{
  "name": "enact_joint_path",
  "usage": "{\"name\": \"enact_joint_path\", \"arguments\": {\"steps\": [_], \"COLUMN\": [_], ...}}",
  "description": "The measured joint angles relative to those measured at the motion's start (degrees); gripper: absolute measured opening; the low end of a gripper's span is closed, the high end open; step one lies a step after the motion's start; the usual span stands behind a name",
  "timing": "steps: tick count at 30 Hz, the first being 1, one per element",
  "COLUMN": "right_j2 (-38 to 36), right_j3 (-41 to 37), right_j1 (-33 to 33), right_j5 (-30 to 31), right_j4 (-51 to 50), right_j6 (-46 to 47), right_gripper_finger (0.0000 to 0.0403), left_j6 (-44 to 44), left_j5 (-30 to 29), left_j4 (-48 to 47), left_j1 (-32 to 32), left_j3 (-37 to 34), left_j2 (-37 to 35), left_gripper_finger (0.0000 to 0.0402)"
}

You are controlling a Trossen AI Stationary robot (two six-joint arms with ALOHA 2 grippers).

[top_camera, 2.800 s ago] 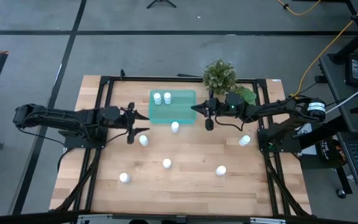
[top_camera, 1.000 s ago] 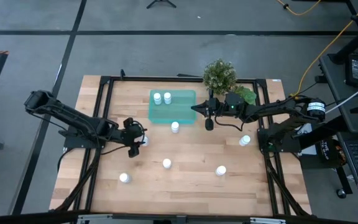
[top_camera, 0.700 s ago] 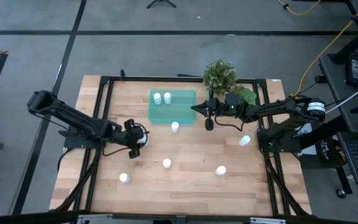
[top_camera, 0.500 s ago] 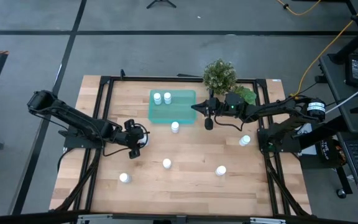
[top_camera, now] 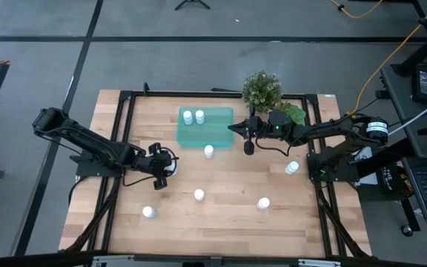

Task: Pick and place pill bottles into a basket
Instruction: Put the white pill bottle into the green bin

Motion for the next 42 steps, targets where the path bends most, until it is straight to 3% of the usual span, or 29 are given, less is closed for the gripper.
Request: {"name": "enact_joint_path", "arguments": {"steps": [10, 18, 27, 31, 38, 42], "right_j2": [0.0, 0.0, -0.02, -0.06, -0.07, -0.07], "right_j3": [0.0, 0.0, 0.0, 0.04, 0.04, 0.04], "right_j1": [0.0, 0.0, 0.0, 0.01, 0.0, 0.0], "right_j5": [-0.02, -0.04, -0.04, 0.9, 1.22, 1.33], "right_j4": [0.0, 0.04, 0.28, 2.01, 2.14, 2.19], "right_j6": [0.0, -0.04, -0.04, -0.02, -0.02, 0.0], "right_gripper_finger": [0.0005, 0.0005, 0.0005, 0.0005, 0.0005, 0.0005], "left_j6": [0.03, 1.68, 3.76, 6.08, 14.81, 15.26], "left_j5": [2.32, 2.38, -6.21, -9.74, -10.11, -9.95], "left_j4": [-0.45, -0.36, 0.26, 3.33, 11.15, 11.78], "left_j1": [-0.01, 0.0, 0.33, 2.52, 9.9, 15.44], "left_j3": [-0.02, -0.02, -0.02, -0.02, -0.02, -0.02], "left_j2": [-1.26, -7.54, -14.44, -15.17, -13.49, -12.24], "left_gripper_finger": [0.0148, 0.0148, 0.0148, 0.0148, 0.0148, 0.0148]}}
